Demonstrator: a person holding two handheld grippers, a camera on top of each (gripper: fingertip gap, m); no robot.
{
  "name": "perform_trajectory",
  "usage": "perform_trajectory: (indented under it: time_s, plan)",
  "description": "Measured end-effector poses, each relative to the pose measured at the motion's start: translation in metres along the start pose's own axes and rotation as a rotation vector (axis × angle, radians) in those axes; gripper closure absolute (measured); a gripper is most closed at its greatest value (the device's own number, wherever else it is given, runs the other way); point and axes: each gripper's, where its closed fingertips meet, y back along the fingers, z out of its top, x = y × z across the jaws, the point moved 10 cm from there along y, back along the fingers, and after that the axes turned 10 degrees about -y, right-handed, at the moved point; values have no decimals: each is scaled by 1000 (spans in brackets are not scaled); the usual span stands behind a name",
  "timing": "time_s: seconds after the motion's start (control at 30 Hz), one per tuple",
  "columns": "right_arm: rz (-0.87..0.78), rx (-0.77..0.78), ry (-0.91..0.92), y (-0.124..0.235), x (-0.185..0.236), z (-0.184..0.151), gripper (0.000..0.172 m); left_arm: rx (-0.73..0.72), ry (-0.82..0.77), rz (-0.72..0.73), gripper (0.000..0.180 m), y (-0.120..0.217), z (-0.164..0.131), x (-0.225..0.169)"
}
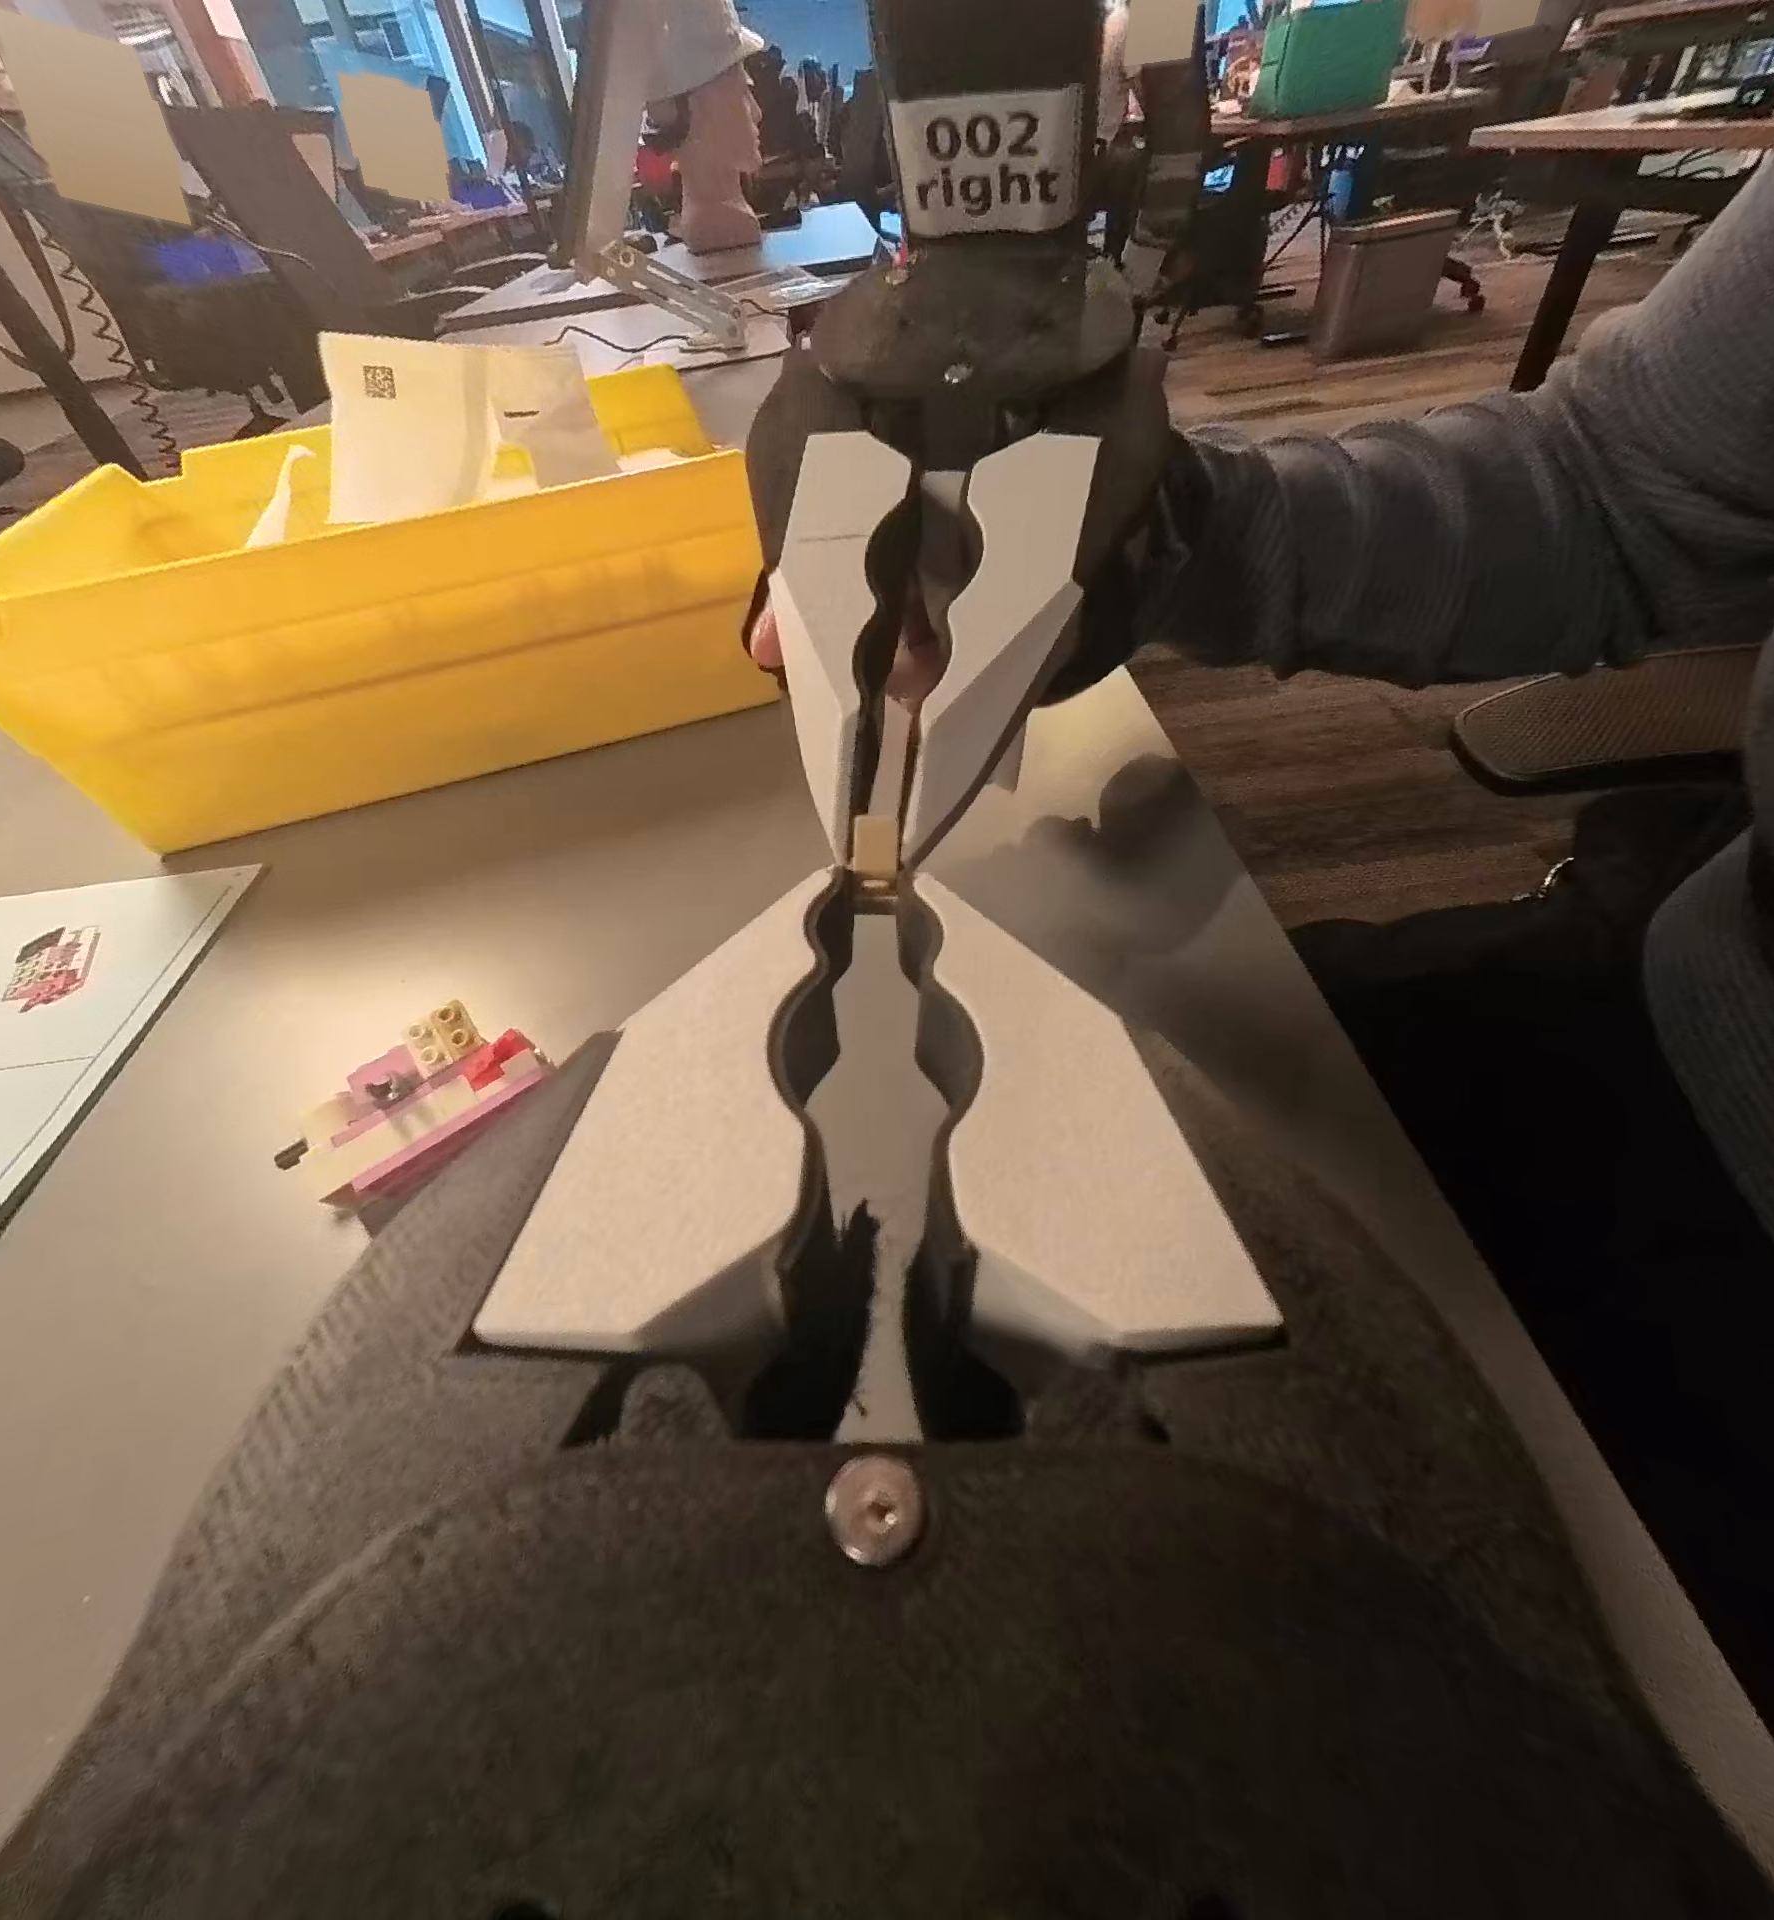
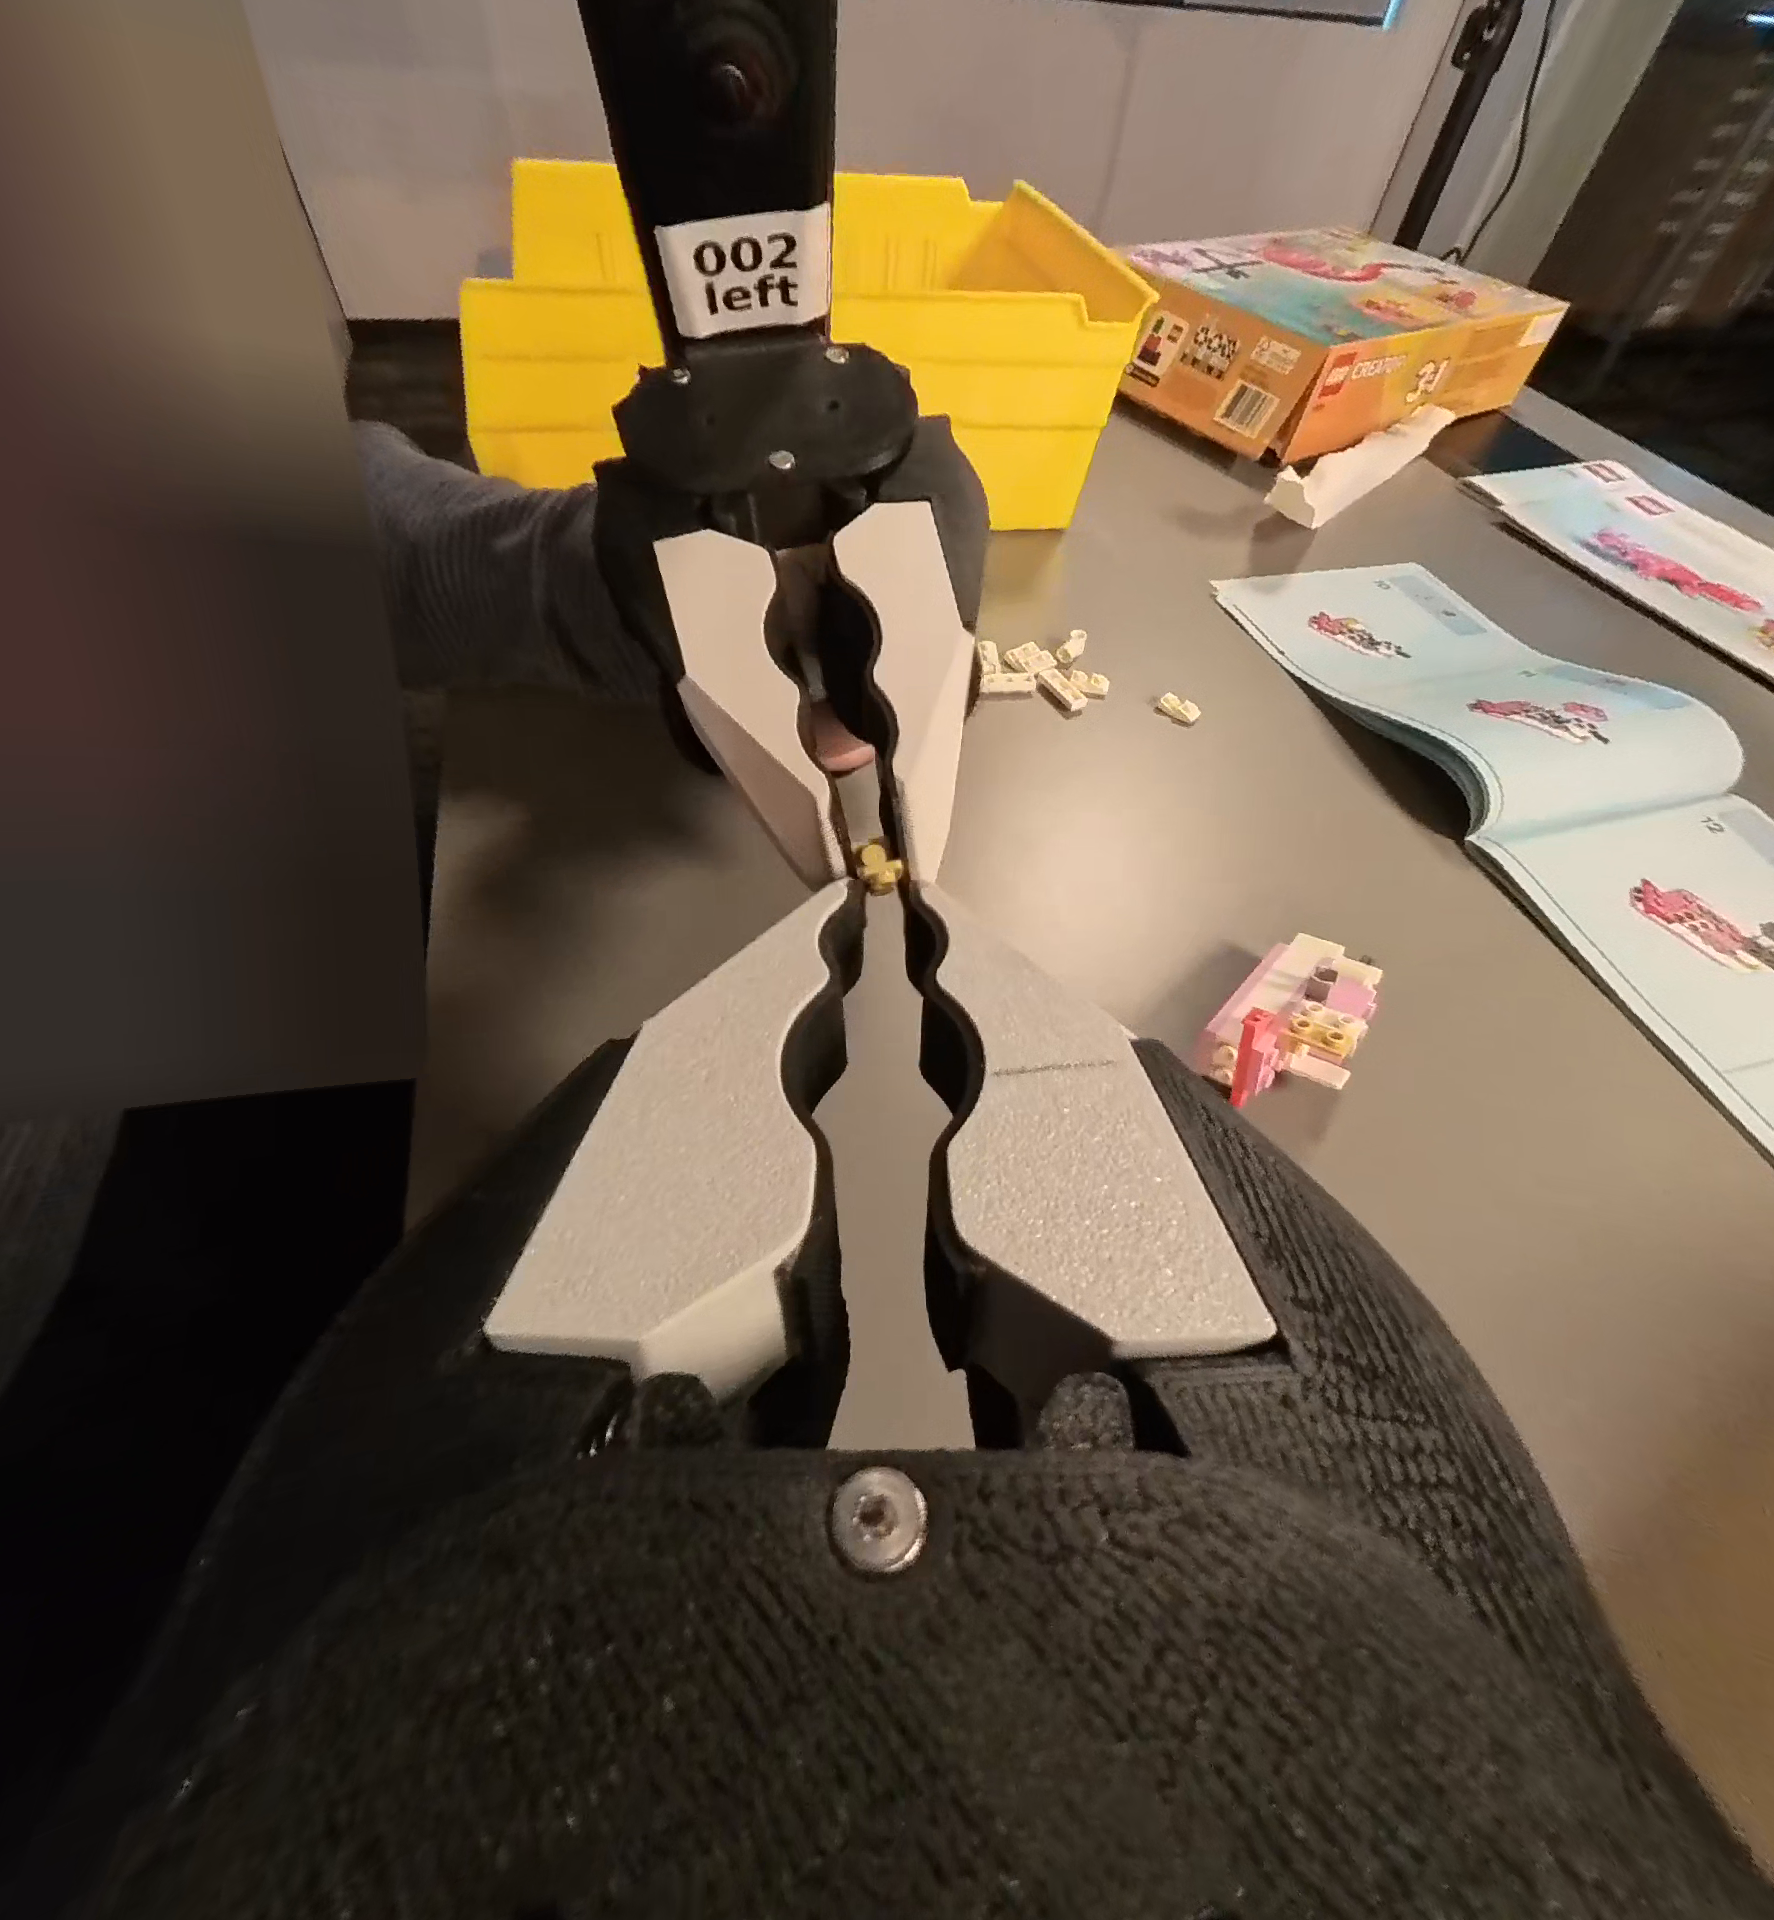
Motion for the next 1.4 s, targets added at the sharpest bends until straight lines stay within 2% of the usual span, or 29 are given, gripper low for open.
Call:
perform_trajectory:
  time_s: [0.2, 0.37, 0.53, 0.63, 0.87, 1.17, 1.4]
  plan:
    - [27, -36, -87, -1, -4, 0, 160, 19, -16, 45, 174, 0, 1, 2]
    - [-30, -32, -147, -5, -7, 1, 167, 48, -56, 106, 174, 0, 1, 2]
    - [-121, -66, -369, -9, -13, 8, 169, 153, -263, 365, 174, -3, 6, -2]
    - [-182, -78, -423, -11, -14, 8, 170, 247, -397, 485, 174, -10, 7, -6]
    - [-215, -178, -523, -18, -17, 4, 172, 364, -541, 622, 174, -14, 6, -7]
    - [-226, -249, -547, -18, -21, 2, 169, 398, -539, 631, 174, -17, 4, -7]
    - [-244, -190, -501, -18, -22, 4, 168, 386, -505, 627, 174, -18, 3, -6]
